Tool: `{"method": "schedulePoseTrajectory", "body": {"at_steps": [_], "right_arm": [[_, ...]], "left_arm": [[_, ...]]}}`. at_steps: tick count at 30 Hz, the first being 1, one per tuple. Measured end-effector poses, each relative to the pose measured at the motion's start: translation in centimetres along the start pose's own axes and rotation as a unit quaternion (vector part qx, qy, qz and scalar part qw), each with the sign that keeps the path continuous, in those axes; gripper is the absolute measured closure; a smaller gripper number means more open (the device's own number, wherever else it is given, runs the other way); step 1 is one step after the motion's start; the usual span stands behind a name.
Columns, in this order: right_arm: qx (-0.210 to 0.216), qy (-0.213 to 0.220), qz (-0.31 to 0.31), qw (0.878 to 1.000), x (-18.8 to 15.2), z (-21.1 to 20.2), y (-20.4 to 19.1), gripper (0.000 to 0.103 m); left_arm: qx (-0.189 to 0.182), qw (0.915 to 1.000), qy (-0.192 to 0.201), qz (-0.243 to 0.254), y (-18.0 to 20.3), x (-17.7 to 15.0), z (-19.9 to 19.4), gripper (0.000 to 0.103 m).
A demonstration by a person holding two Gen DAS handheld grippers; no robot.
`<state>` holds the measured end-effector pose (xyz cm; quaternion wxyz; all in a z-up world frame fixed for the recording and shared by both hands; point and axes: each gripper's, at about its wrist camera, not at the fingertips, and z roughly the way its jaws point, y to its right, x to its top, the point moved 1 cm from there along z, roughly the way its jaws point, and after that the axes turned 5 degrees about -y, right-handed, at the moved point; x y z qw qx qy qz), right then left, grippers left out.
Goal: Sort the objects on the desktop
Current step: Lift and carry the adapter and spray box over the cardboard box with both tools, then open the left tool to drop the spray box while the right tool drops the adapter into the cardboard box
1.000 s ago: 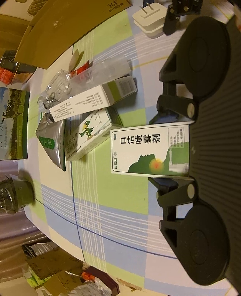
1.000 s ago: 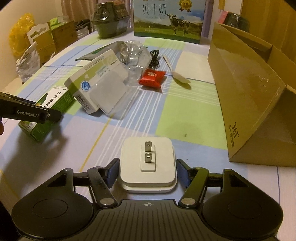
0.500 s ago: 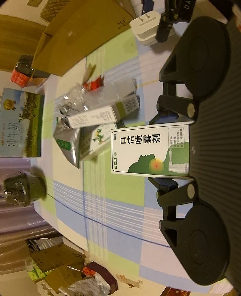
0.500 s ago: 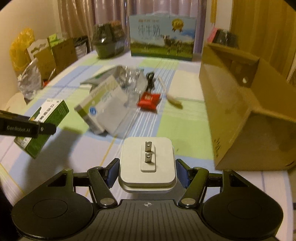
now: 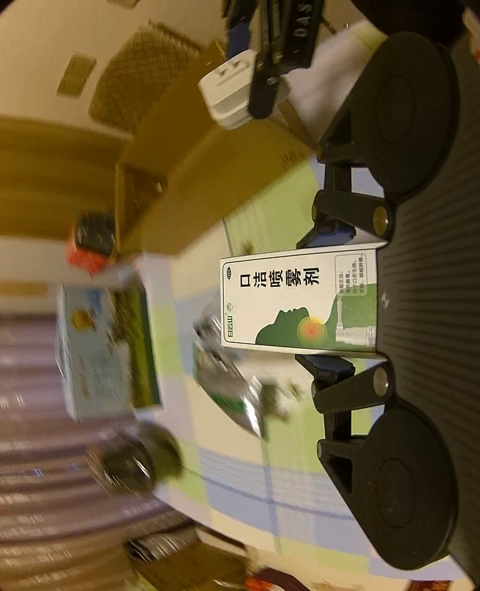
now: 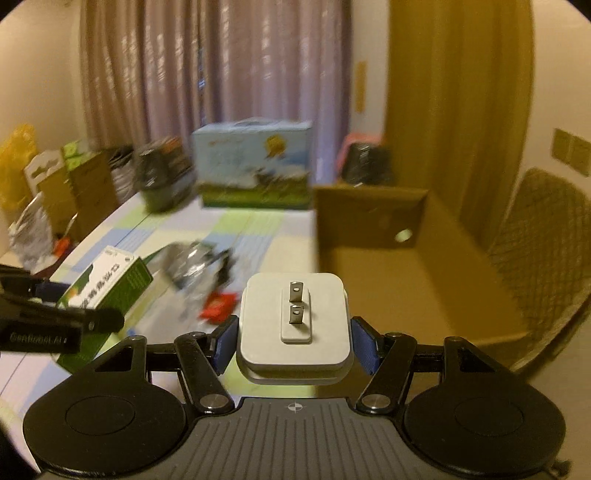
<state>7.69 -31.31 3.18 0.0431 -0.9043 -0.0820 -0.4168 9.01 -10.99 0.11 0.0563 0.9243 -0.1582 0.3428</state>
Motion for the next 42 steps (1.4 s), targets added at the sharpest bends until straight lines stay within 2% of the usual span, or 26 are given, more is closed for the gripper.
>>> {"method": "schedulePoseTrajectory", "body": {"at_steps": [9,17,26,30,31,42], "right_arm": [[-0.047,-0.002,0.027,0.999,2.0,1.2,8.6,0.041],[-0.05,-0.011,0.049,0.997,1.9,2.8,12.5,0.041],[-0.045,-0.014,0.065,0.997,1.8,4.2,13.9,0.041],[-0.042,-0.014,0.069,0.997,1.8,4.5,14.0,0.041],[-0.042,-0.014,0.068,0.997,1.8,4.5,14.0,0.041],[-0.032,-0.018,0.069,0.997,1.9,5.3,13.4,0.041]], "left_arm": [[-0.062,0.9965,0.02,0.052,8.9,7.6,1.7,0.052],[-0.099,0.9937,0.01,0.053,13.5,10.9,5.7,0.052],[-0.107,0.9929,-0.002,0.052,15.2,12.1,8.5,0.052],[-0.122,0.9916,-0.006,0.041,15.2,12.3,9.1,0.052],[-0.124,0.9915,-0.005,0.041,15.2,12.4,9.2,0.049],[-0.092,0.9953,0.024,0.019,11.8,11.8,6.6,0.043]]}}
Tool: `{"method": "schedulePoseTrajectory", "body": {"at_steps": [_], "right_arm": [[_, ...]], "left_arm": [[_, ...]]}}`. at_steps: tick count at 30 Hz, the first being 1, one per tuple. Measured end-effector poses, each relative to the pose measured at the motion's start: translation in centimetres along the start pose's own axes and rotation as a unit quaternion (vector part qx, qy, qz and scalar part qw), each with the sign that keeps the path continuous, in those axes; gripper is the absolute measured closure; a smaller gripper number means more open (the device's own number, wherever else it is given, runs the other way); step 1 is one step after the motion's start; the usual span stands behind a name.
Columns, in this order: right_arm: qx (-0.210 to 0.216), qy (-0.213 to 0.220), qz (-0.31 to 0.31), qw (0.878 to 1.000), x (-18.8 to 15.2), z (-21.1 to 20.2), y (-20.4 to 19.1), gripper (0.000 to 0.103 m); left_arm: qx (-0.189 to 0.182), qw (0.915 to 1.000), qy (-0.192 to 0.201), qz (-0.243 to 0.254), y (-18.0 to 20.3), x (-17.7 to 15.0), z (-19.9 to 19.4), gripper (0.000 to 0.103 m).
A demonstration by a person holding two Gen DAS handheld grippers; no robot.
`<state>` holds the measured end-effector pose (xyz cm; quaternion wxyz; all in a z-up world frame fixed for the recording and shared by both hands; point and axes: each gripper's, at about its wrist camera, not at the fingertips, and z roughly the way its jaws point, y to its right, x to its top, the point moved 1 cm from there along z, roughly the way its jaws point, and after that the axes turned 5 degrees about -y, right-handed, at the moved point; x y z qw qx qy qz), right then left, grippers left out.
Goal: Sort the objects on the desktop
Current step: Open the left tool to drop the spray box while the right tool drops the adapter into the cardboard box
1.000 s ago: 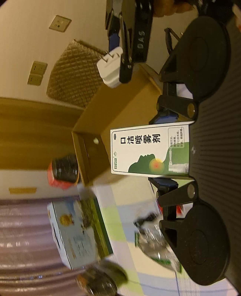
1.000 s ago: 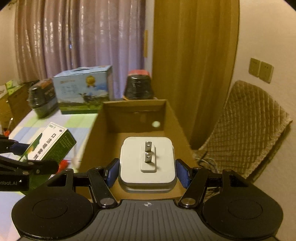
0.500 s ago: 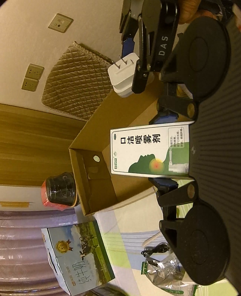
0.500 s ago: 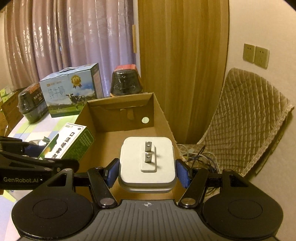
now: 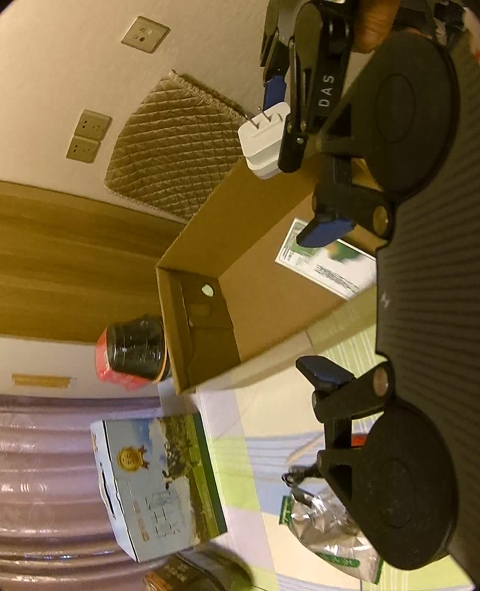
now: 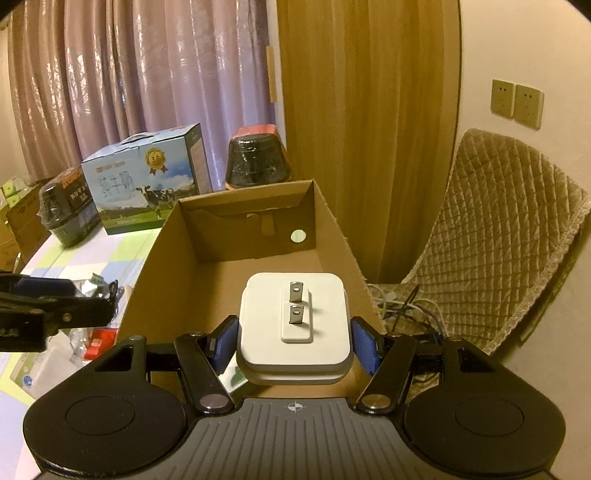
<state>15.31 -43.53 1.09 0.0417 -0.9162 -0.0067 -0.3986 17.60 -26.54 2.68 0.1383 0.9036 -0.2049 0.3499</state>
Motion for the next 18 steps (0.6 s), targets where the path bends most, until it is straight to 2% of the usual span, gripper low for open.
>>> {"method": "schedulePoseTrajectory", "body": {"at_steps": [10,18], "right_arm": [[0.002,0.003,-0.012,1.0,0.9,1.5,-1.0,0.04],[-0.004,0.019,0.004,1.0,-0.3,-1.0,-1.3,0.033]], "left_arm": [[0.01,0.9997,0.003,-0.02,-2.0,-1.9,-1.8,0.042],[0.023,0.9991,0.009,-0.035,-3.7,-3.7,-3.8,0.039]]}}
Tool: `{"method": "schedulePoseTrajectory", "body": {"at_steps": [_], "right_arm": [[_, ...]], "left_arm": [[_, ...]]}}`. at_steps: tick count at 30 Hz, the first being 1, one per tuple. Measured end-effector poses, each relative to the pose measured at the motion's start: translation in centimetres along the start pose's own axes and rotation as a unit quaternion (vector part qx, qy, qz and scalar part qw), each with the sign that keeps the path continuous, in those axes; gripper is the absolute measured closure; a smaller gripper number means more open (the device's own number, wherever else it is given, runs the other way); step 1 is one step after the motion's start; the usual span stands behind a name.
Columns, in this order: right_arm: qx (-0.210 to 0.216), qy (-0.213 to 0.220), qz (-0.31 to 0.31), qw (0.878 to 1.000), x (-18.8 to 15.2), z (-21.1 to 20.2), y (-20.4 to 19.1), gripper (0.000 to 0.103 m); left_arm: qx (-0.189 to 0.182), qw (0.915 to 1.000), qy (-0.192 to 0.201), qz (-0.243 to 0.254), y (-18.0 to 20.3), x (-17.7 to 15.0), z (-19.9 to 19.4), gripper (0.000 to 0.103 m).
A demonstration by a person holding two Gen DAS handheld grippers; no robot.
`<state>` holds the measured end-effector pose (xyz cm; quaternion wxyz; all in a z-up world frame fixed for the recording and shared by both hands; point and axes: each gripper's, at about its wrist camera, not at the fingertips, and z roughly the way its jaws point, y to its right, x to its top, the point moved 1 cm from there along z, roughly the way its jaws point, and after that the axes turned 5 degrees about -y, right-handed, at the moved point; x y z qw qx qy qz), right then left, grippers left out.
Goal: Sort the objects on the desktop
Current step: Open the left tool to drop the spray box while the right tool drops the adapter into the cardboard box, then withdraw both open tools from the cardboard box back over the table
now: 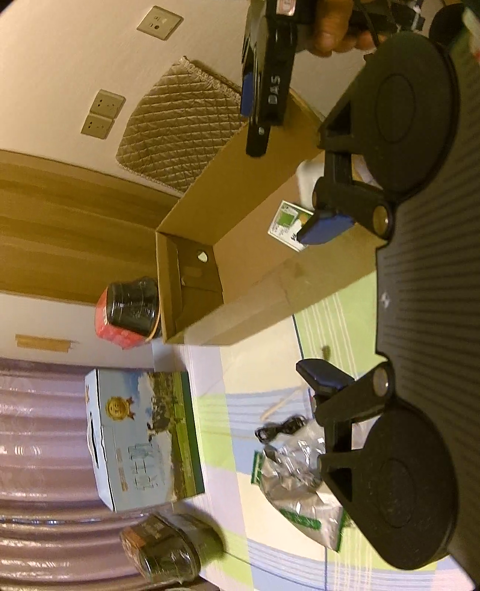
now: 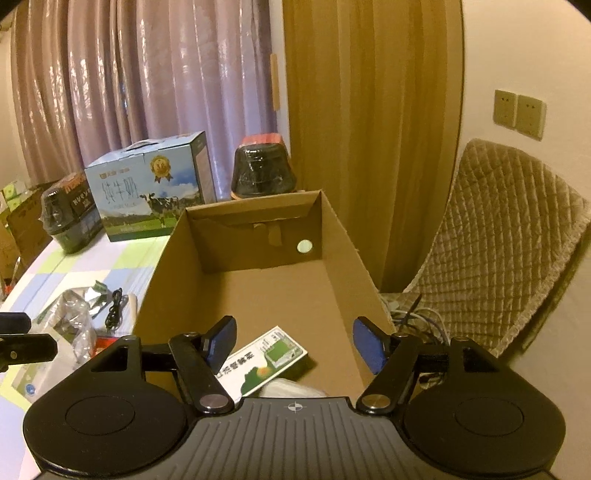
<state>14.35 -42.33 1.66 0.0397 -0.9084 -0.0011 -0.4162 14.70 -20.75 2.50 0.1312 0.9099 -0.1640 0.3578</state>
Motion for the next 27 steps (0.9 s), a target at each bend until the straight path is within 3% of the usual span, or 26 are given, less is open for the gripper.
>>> {"method": "schedulePoseTrajectory", "body": {"at_steps": [8,14,27], "right_arm": [[0.025,0.01,0.014,1.0,-3.2,-4.6,-3.1,0.019],[0.055,-0.012,0.023,0.998,-6.0,-6.9,-6.4,0.013],[0.108,-0.06,0.005,0.992,-9.0,-7.7,-12.8,0.002]], "left_arm": [[0.021,0.9995,-0.008,-0.023,-2.6,-3.2,-3.0,0.033],[0.043,0.998,-0.016,-0.044,-5.3,-6.7,-5.6,0.029],[0.098,0.9916,-0.023,-0.082,-10.8,-12.0,-11.0,0.016]]}}
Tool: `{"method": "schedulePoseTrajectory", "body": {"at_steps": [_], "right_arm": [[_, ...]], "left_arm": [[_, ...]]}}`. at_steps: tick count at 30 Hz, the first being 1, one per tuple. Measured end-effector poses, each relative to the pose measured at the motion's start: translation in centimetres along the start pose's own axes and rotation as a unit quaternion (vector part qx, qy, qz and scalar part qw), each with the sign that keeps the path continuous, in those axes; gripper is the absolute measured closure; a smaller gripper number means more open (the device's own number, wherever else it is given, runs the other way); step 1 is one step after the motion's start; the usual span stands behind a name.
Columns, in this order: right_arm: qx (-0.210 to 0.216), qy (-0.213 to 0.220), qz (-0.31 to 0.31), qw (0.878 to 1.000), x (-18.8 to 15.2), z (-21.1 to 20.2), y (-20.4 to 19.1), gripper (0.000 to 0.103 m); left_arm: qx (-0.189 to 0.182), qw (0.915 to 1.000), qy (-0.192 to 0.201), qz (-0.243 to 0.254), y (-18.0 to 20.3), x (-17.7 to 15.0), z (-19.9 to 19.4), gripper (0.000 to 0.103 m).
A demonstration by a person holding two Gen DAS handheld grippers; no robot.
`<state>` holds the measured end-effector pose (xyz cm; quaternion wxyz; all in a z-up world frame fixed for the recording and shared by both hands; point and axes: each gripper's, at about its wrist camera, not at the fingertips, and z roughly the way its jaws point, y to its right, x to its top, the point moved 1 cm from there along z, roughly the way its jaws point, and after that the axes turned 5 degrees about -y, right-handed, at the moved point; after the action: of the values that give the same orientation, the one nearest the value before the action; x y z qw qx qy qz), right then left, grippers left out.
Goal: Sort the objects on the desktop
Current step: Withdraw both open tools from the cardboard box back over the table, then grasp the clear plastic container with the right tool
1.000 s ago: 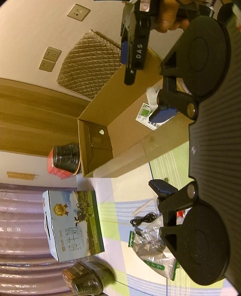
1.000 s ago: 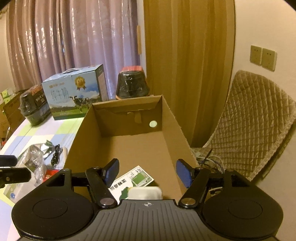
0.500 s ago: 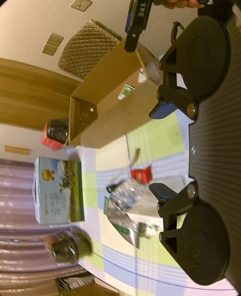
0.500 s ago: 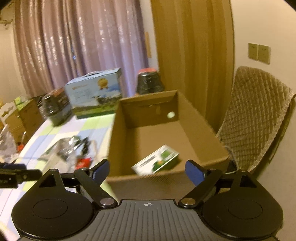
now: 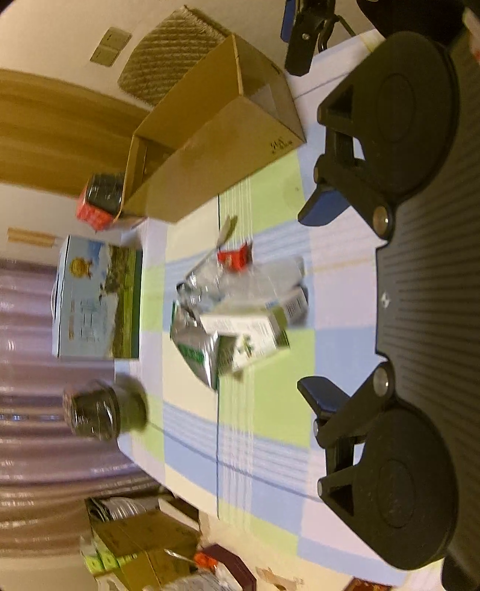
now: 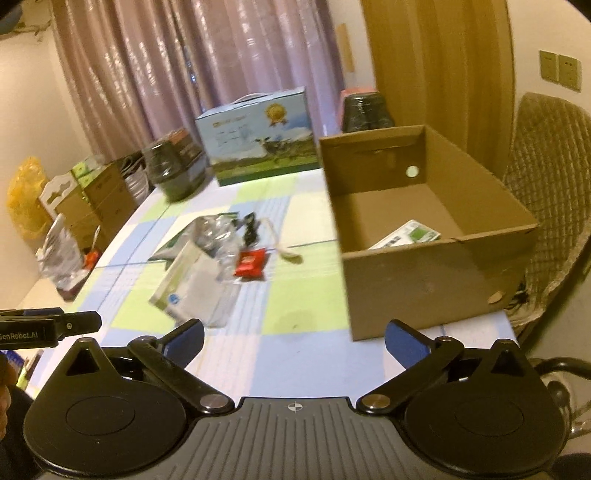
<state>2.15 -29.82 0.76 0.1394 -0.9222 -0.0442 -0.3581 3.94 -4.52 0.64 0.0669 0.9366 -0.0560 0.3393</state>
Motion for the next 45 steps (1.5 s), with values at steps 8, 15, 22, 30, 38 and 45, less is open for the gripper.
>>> {"method": "schedulePoseTrajectory", "body": {"at_steps": [8,15,22,30,38,45], "right_arm": [[0.006,-0.016,-0.01,1.0,-0.7,0.6,-1.8,0.002],[0.014,-0.026,-0.004,1.0,-0.6,1.5,-2.2,0.002],[0.026,-0.038,0.001,0.999,-0.4,3.3,-2.9,0.002],[0.043,-0.052,0.011,0.998,0.3,6.7,-3.8,0.002],[0.077,-0.064,0.03,0.995,1.0,11.1,-4.9,0.002],[0.097,-0.064,0.063,0.991,2.2,14.9,-5.1,0.008]], "left_arm": [[0.023,0.9996,0.005,-0.018,-2.7,-0.9,-1.4,0.01],[0.021,0.9997,0.003,-0.011,-3.3,-0.7,-1.2,0.009],[0.03,0.9995,-0.002,-0.001,-3.7,-0.5,-0.4,0.009],[0.033,0.9993,-0.011,0.009,-4.4,0.4,1.2,0.01],[0.043,0.9987,-0.015,0.025,-5.1,2.1,3.4,0.01],[0.048,0.9979,-0.019,0.039,-5.8,3.7,5.2,0.01]]}}
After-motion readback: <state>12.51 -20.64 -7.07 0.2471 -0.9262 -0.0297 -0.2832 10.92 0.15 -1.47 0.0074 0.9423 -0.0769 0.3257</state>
